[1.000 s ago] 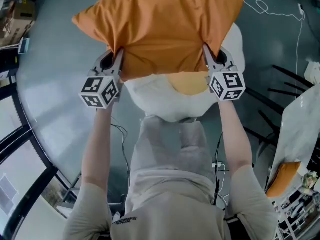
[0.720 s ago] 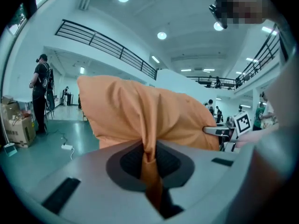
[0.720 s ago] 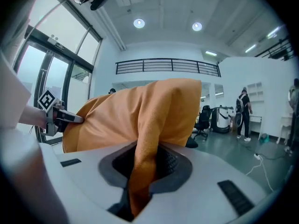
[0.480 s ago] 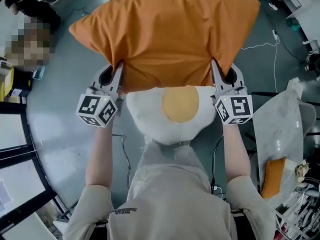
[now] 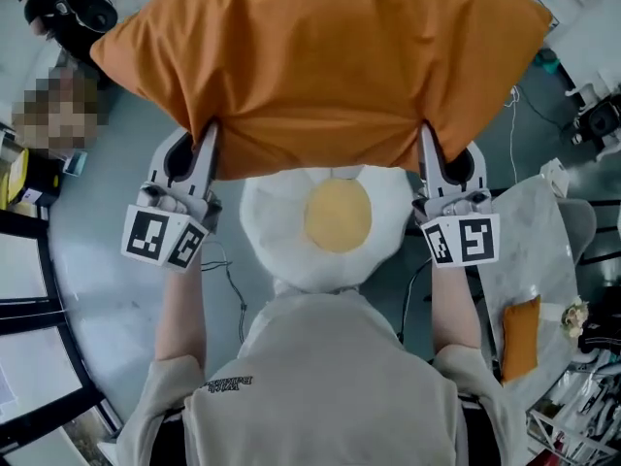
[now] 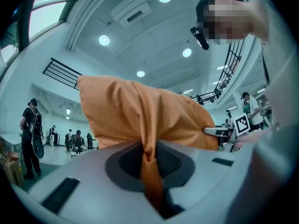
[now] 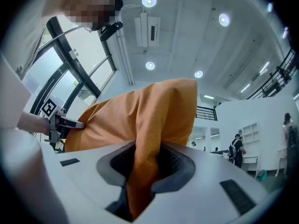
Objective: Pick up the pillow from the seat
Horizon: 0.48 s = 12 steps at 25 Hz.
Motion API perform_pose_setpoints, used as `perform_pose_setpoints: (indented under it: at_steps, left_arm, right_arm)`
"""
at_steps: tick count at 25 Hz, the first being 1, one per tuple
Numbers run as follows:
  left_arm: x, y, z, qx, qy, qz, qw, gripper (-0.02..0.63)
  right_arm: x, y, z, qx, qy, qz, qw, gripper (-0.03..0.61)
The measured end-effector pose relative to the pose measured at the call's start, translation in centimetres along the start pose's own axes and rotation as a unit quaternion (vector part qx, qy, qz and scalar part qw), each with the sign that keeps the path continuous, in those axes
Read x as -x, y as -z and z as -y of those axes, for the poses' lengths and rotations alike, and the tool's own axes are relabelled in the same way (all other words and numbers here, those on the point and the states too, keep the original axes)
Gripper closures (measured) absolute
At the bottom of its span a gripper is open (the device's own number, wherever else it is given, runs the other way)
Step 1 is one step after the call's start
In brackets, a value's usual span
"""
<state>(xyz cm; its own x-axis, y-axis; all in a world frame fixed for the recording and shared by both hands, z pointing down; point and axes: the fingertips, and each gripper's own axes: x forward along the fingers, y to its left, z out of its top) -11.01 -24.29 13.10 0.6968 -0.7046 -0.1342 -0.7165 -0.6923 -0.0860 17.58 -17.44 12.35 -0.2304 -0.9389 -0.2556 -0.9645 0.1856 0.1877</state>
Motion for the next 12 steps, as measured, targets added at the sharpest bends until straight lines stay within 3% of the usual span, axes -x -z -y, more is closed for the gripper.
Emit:
perform_pose_setpoints:
  at_steps: [6,12]
  left_arm:
    - [2.8,-0.7,2.1,-0.029,-0.002,0.033,0.999,0.58]
    - [5.1,0.2,2.6,-0.008,-0.018,0.029,0.9994,0.578]
  right_arm:
    - [3.1,-0.6,-0.7,-0.004,0.002,0.036,0.999,0.47]
    - [3.8,0.3,-1.9,-0.011,-0.002,0.028,1.0,0.466]
